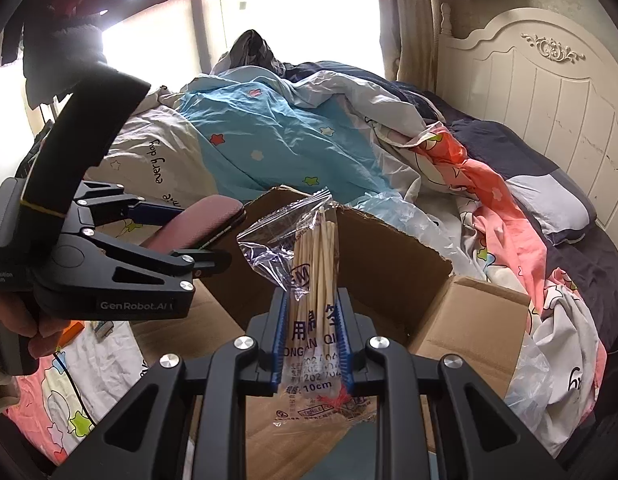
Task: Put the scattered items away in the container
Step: 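Carry the maroon case and cotton-swab pack over the cardboard box with both grippers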
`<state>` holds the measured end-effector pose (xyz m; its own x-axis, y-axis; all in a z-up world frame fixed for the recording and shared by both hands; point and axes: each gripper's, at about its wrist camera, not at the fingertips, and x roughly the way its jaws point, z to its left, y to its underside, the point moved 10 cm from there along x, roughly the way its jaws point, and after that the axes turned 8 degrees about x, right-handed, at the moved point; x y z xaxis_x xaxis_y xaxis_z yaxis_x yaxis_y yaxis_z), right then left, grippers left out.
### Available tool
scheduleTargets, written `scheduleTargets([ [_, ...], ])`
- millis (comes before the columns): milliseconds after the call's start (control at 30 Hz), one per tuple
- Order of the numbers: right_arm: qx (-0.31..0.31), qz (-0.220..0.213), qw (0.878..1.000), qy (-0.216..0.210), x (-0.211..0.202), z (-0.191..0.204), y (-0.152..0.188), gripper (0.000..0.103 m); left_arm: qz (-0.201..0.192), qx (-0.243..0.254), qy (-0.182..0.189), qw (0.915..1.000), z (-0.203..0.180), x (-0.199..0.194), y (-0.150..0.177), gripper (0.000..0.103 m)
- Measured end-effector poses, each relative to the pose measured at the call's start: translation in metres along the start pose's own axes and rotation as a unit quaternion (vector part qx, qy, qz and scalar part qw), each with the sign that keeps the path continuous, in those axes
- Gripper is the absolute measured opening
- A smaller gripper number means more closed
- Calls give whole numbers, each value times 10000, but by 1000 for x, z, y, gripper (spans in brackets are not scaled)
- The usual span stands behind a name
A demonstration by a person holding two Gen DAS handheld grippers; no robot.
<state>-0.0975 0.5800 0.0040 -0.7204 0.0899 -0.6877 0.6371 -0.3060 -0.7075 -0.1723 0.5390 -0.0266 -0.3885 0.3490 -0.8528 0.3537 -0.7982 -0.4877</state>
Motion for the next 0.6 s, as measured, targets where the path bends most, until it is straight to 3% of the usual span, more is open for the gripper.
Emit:
scheduleTargets([
  [600,106,389,9991,158,37,-22,6,21,204,292,102,9993,-12,46,-16,65],
])
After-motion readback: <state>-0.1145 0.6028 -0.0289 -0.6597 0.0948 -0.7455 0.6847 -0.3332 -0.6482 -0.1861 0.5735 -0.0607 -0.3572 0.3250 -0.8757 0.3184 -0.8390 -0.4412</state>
